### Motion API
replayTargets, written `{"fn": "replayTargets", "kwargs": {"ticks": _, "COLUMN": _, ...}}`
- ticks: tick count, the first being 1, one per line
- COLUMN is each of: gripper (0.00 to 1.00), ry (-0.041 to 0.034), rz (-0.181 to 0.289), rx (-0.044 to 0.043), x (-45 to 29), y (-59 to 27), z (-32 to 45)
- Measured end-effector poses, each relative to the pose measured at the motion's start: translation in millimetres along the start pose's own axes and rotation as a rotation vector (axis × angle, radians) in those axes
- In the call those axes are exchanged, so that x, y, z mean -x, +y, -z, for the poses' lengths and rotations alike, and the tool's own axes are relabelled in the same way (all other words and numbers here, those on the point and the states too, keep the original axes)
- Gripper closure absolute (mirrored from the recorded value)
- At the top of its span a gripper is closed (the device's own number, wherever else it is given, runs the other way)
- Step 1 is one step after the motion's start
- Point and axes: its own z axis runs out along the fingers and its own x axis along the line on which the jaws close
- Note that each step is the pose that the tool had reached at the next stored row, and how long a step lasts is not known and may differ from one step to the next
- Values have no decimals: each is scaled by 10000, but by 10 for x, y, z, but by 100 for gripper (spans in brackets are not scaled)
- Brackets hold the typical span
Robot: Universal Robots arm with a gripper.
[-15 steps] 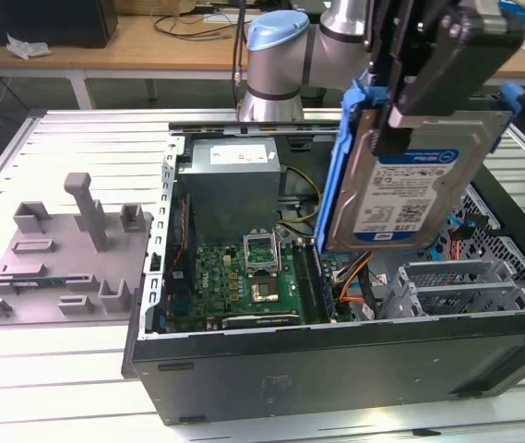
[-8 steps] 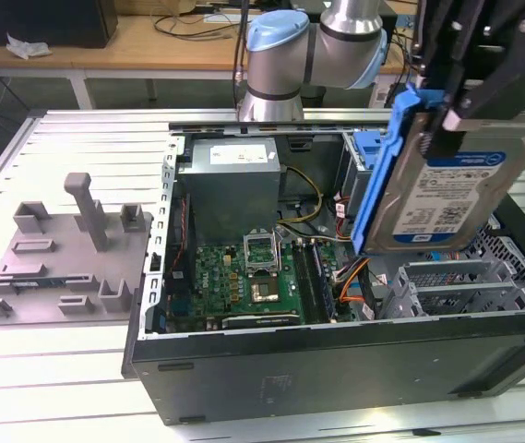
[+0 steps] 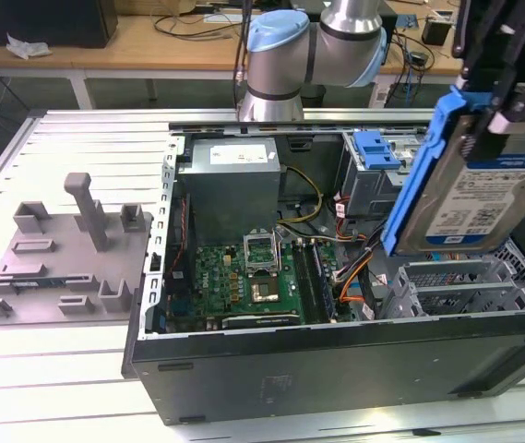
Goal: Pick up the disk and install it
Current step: 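Insert the disk into the insertion slot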
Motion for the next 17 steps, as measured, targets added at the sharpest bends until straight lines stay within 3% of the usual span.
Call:
{"fn": "replayTargets", "kwargs": {"ticks": 7, "gripper": 64, "ry": 0, "rz": 1, "rx": 1, "x": -12, "y": -269, "z": 5}}
{"fn": "replayTargets", "kwargs": {"ticks": 8, "gripper": 64, "ry": 0, "rz": 0, "rx": 0, "x": -13, "y": -351, "z": 6}}
{"fn": "replayTargets", "kwargs": {"ticks": 12, "gripper": 64, "ry": 1, "rz": 1, "rx": 0, "x": -8, "y": -357, "z": 5}}
{"fn": "replayTargets", "kwargs": {"ticks": 17, "gripper": 64, "ry": 0, "rz": 1, "rx": 0, "x": 55, "y": -356, "z": -2}}
